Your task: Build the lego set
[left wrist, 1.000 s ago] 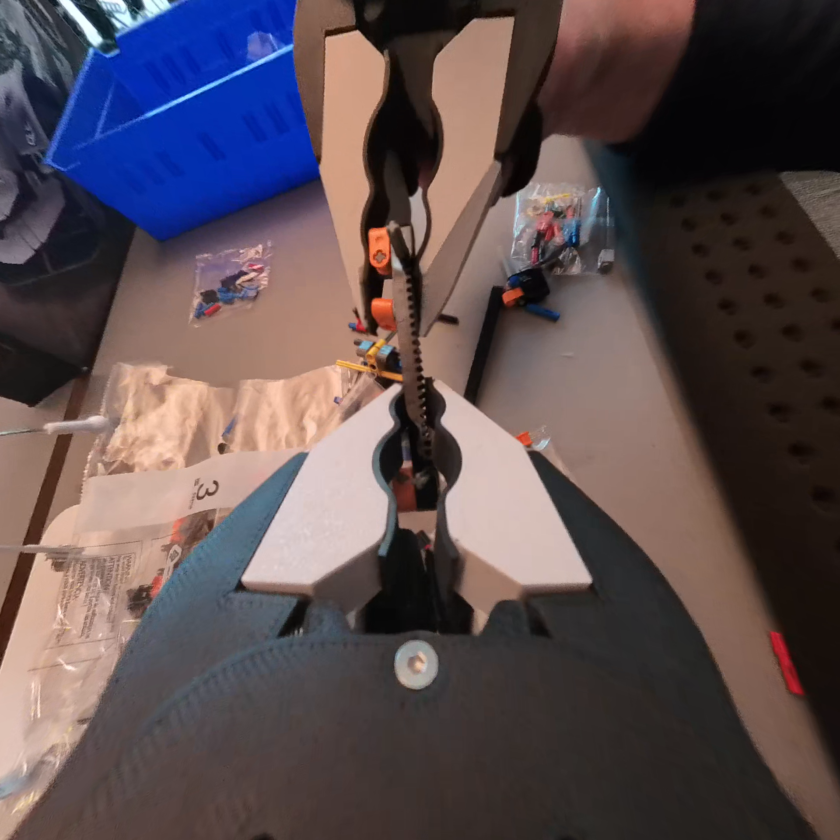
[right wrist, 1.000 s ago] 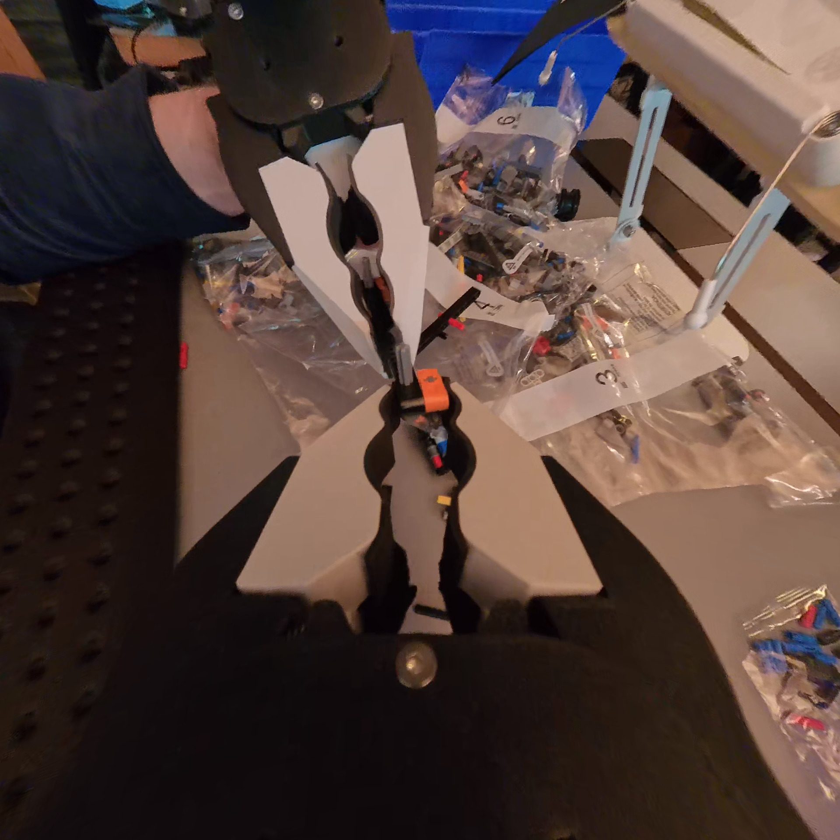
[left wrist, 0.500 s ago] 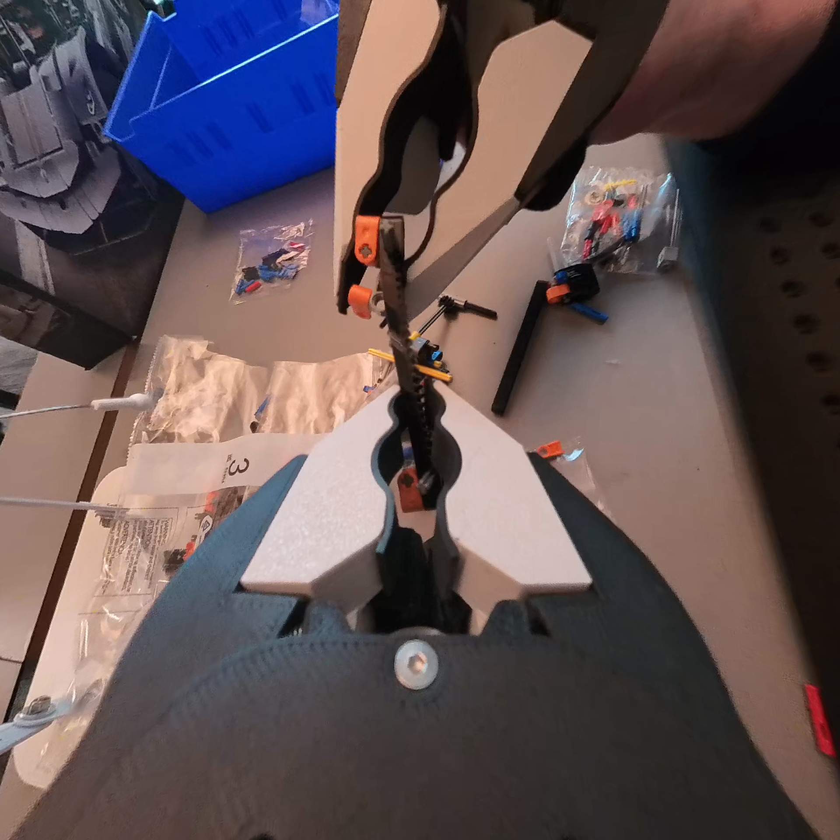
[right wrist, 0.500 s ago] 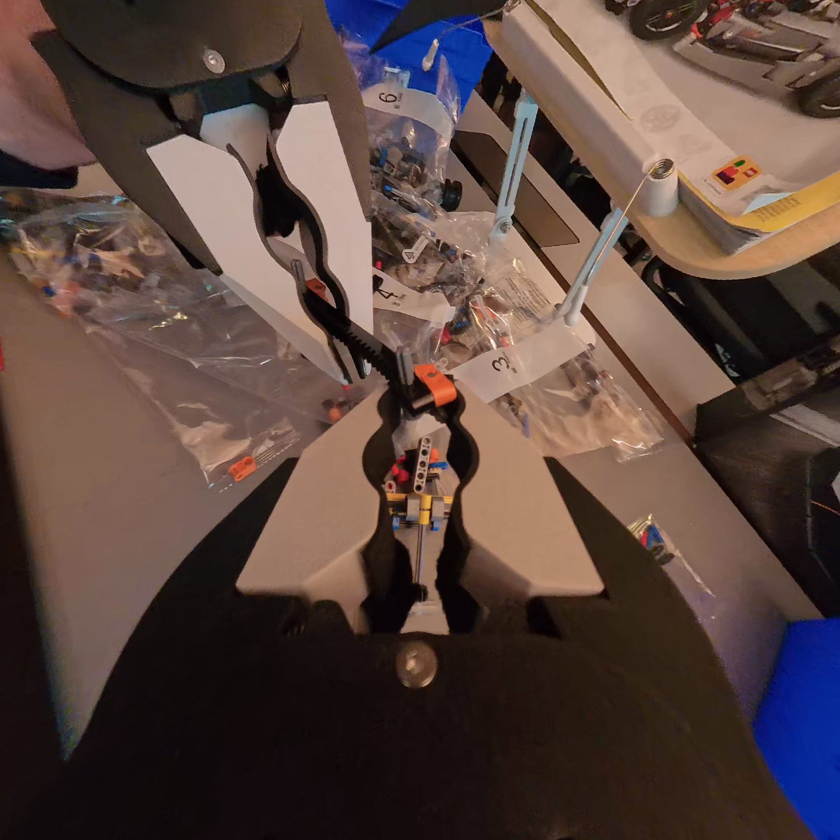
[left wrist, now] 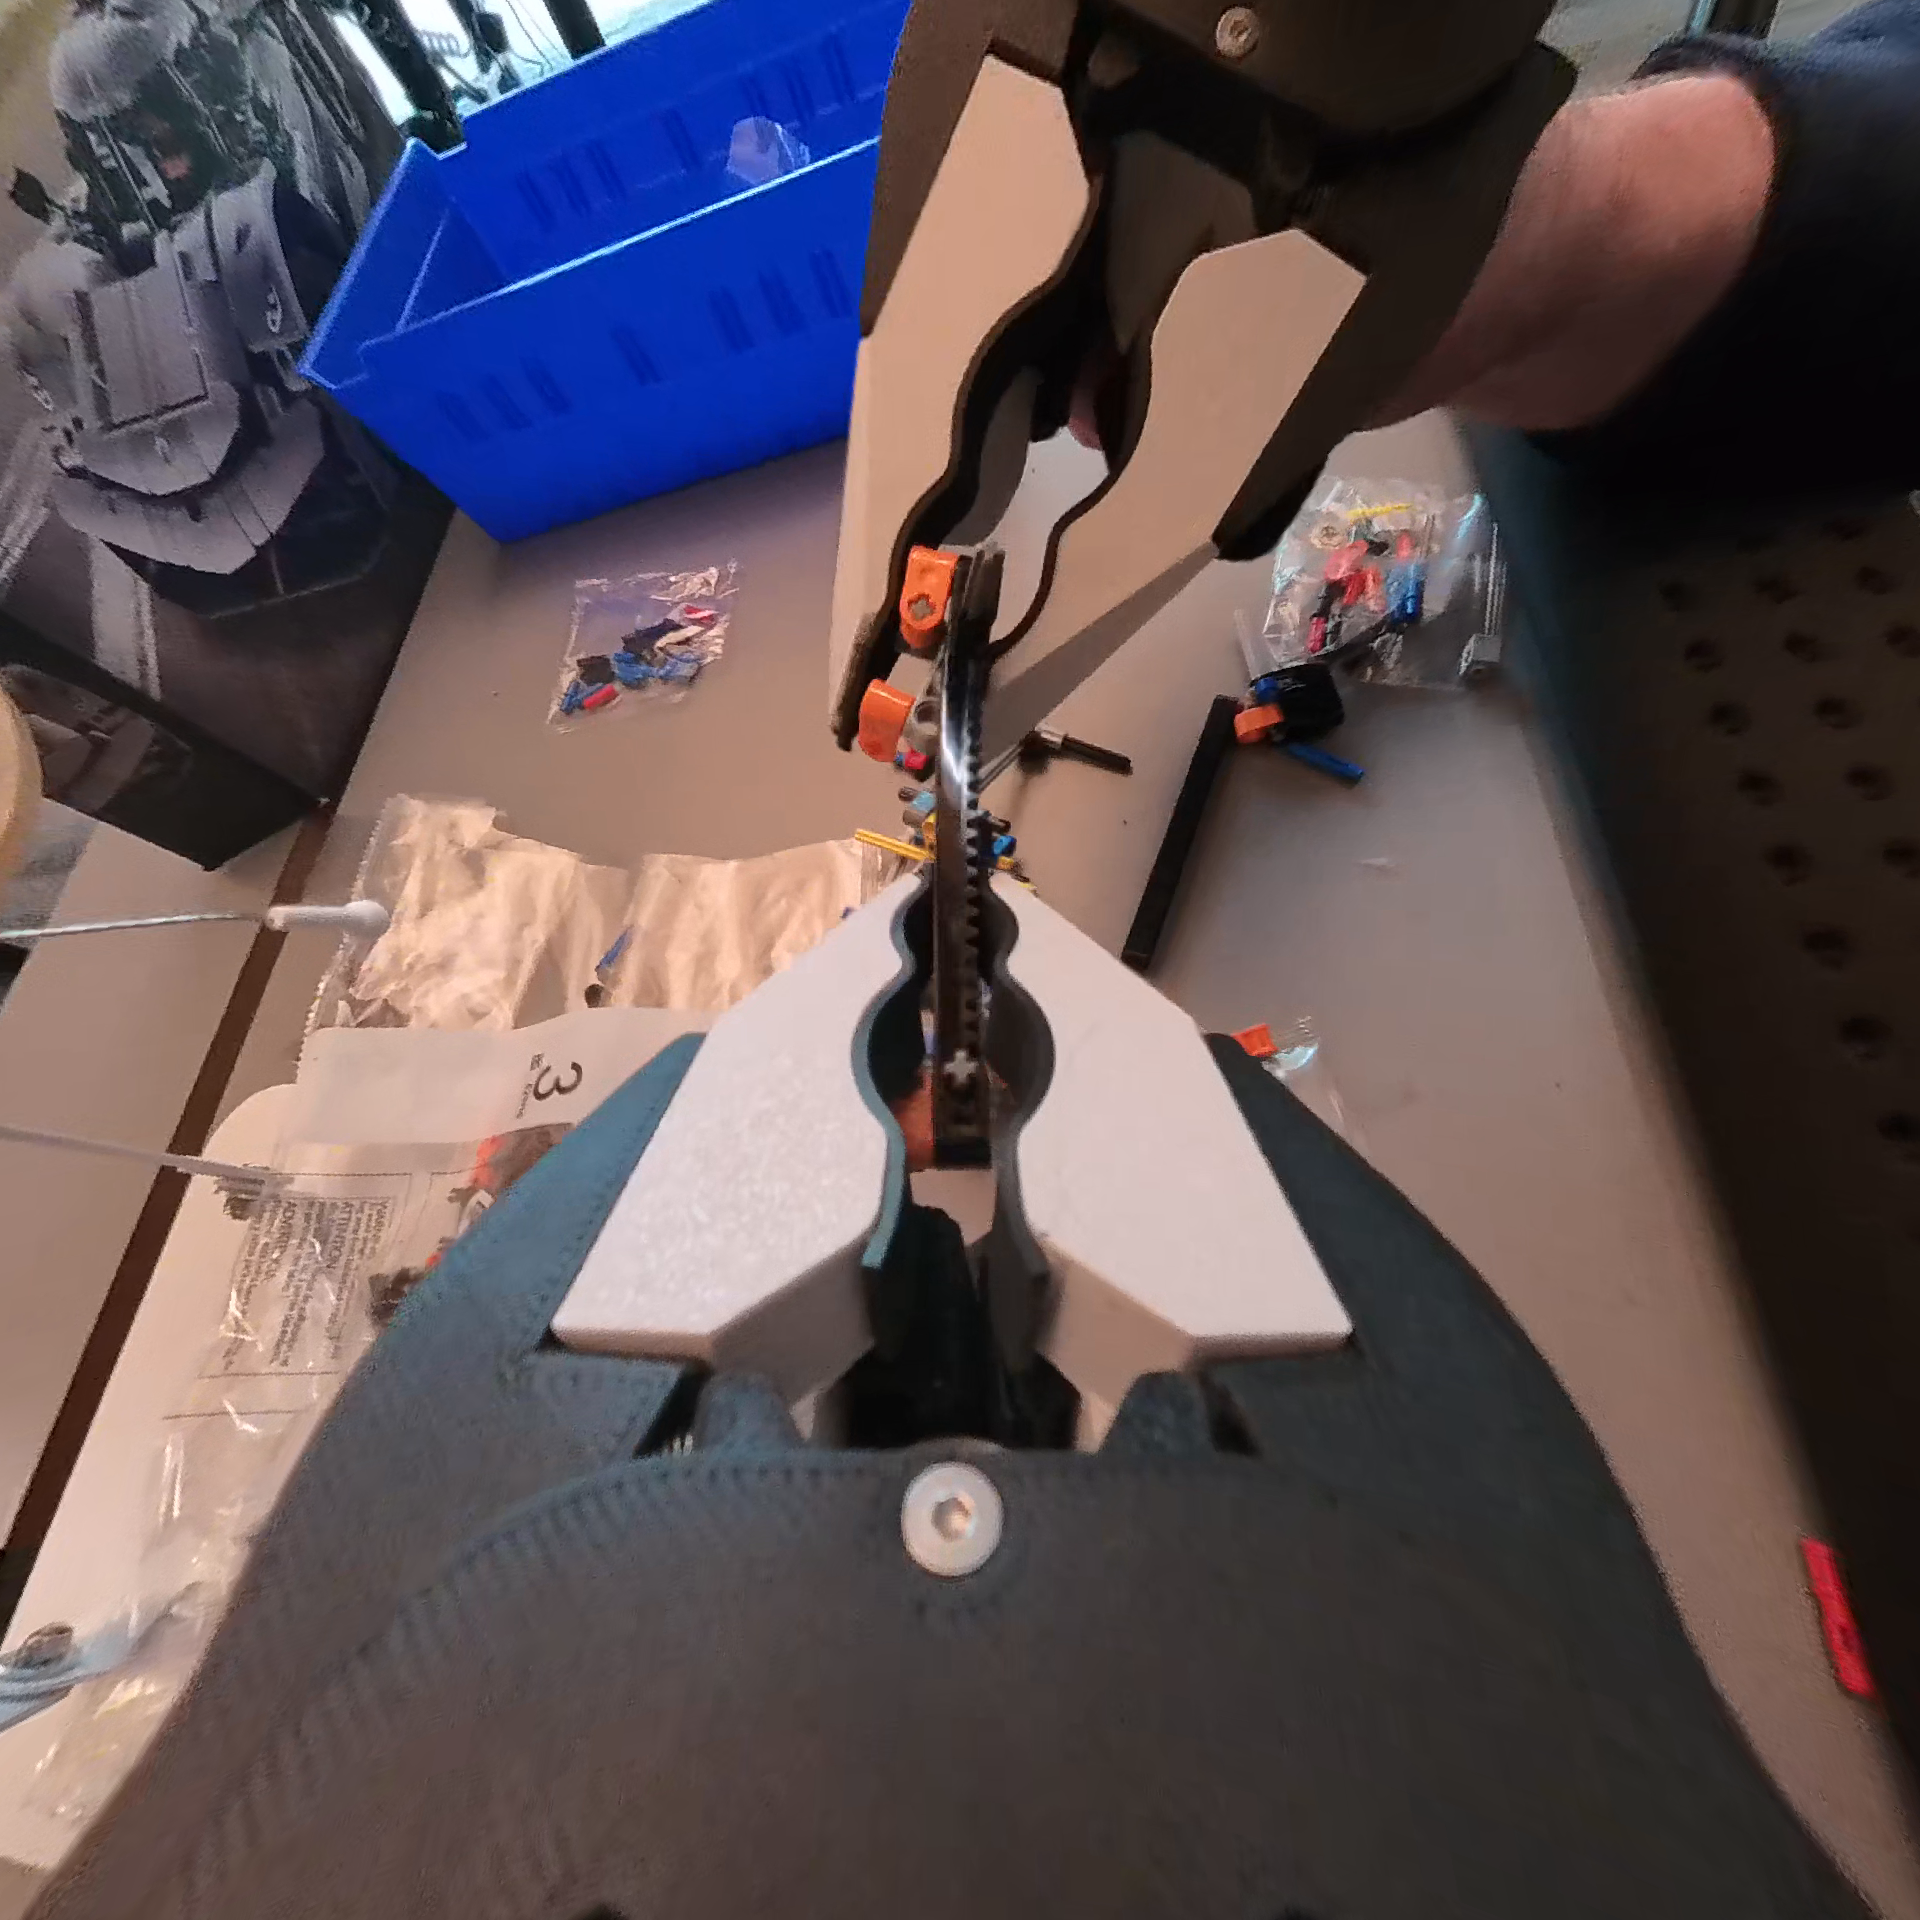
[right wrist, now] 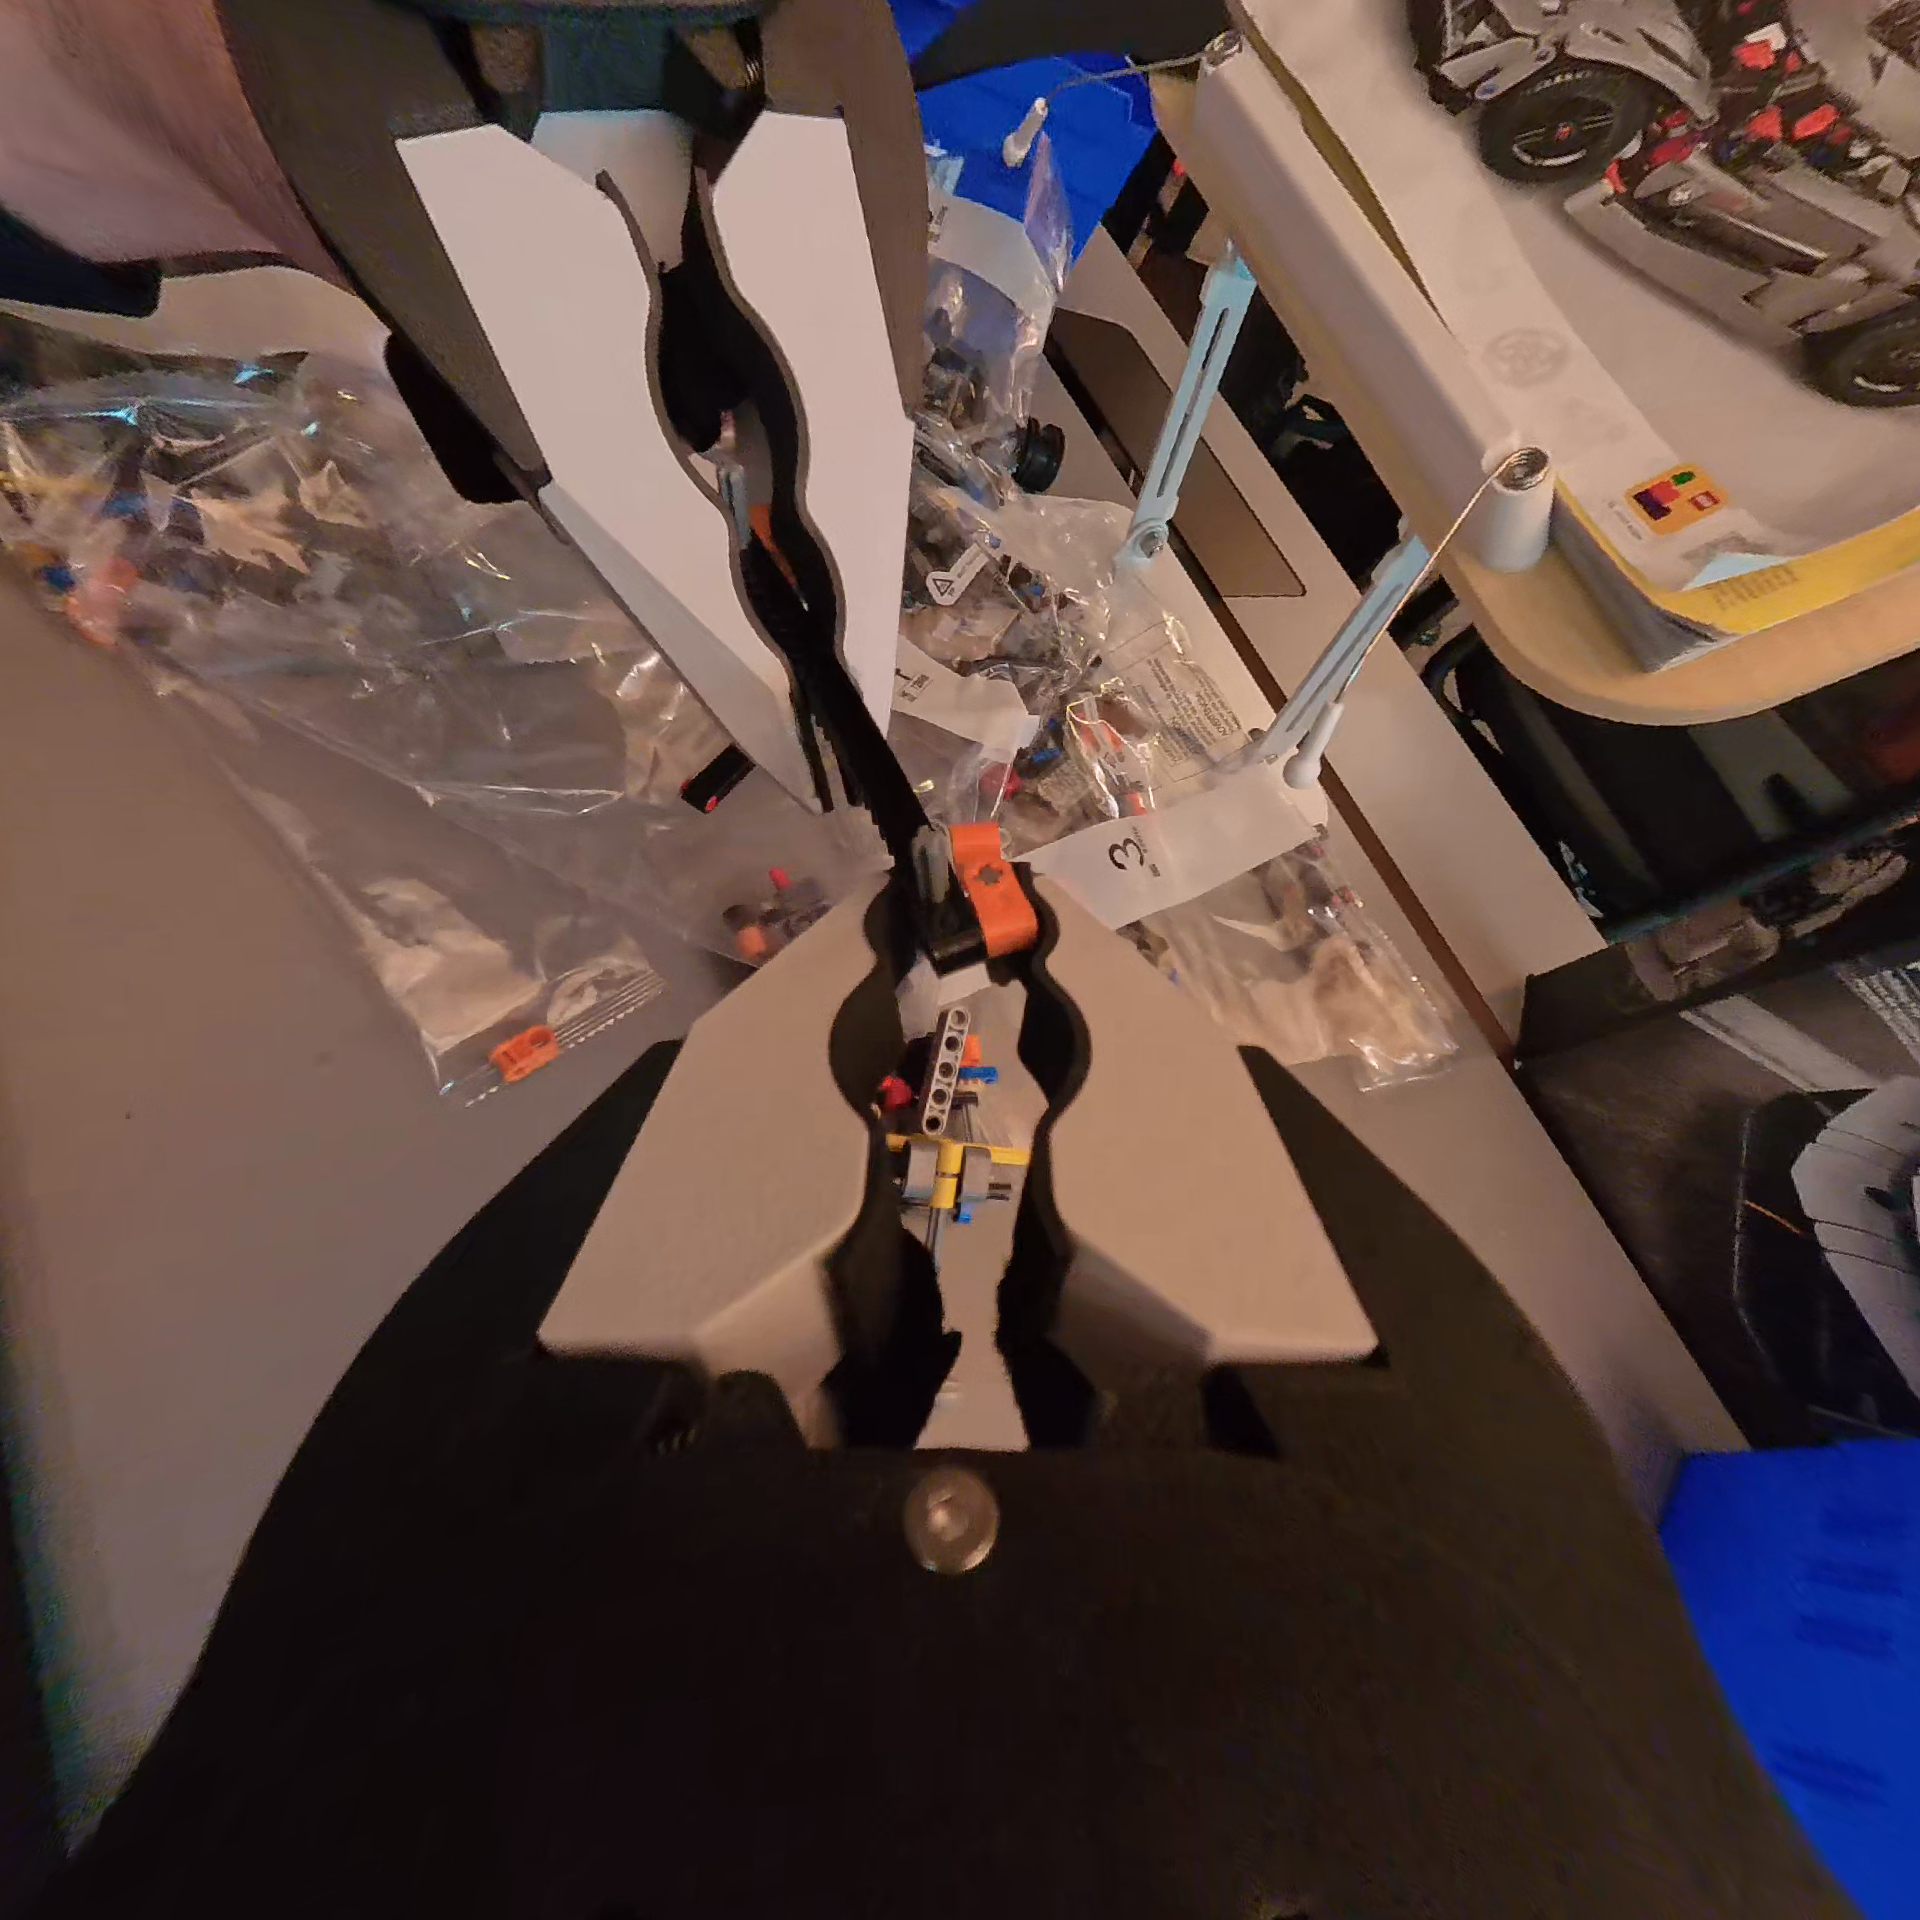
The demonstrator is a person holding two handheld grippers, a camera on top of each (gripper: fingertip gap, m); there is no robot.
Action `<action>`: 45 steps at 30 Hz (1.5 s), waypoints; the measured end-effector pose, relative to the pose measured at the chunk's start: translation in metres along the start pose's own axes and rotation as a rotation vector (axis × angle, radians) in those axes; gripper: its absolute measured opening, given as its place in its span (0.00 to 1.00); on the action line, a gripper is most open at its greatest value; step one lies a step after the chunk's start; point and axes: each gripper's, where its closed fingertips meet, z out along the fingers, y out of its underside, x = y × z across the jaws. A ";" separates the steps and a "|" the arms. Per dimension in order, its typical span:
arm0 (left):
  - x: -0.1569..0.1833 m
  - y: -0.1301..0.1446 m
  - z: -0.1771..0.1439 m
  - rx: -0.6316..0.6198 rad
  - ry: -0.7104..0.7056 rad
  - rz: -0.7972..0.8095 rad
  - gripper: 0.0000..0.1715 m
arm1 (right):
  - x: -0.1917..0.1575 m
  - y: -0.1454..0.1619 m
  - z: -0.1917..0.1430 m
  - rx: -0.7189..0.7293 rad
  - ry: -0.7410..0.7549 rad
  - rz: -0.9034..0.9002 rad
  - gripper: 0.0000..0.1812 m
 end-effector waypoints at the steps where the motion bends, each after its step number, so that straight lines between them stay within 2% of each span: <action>1: 0.000 -0.001 0.000 0.002 -0.004 0.015 0.02 | -0.001 -0.001 -0.001 0.013 -0.014 0.000 0.09; 7: 0.003 0.000 -0.005 0.027 0.015 0.077 0.04 | -0.014 -0.005 -0.004 0.075 -0.139 0.042 0.08; 10: 0.009 -0.011 -0.009 0.127 0.105 -0.027 0.03 | -0.014 -0.018 -0.013 0.185 -0.203 0.126 0.09; 16: 0.010 -0.024 -0.019 0.307 0.288 -0.261 0.03 | -0.002 -0.038 -0.034 0.365 -0.220 0.207 0.10; 20: 0.013 -0.031 -0.025 0.390 0.379 -0.336 0.03 | 0.000 -0.040 -0.036 0.388 -0.215 0.219 0.11; 32: 0.022 -0.035 -0.025 0.434 0.479 -0.372 0.03 | -0.004 -0.052 -0.052 0.500 -0.350 0.307 0.04; 34: 0.022 -0.034 -0.024 0.431 0.482 -0.370 0.03 | 0.001 -0.051 -0.052 0.516 -0.338 0.342 0.00; 36: 0.021 -0.032 -0.022 0.420 0.453 -0.346 0.03 | 0.004 -0.054 -0.057 0.548 -0.354 0.376 0.01; 42: 0.025 -0.031 -0.016 0.390 0.454 -0.337 0.03 | 0.003 -0.053 -0.053 0.534 -0.358 0.393 0.05; 45: 0.025 -0.029 -0.014 0.376 0.439 -0.324 0.03 | 0.004 -0.048 -0.051 0.499 -0.364 0.414 0.02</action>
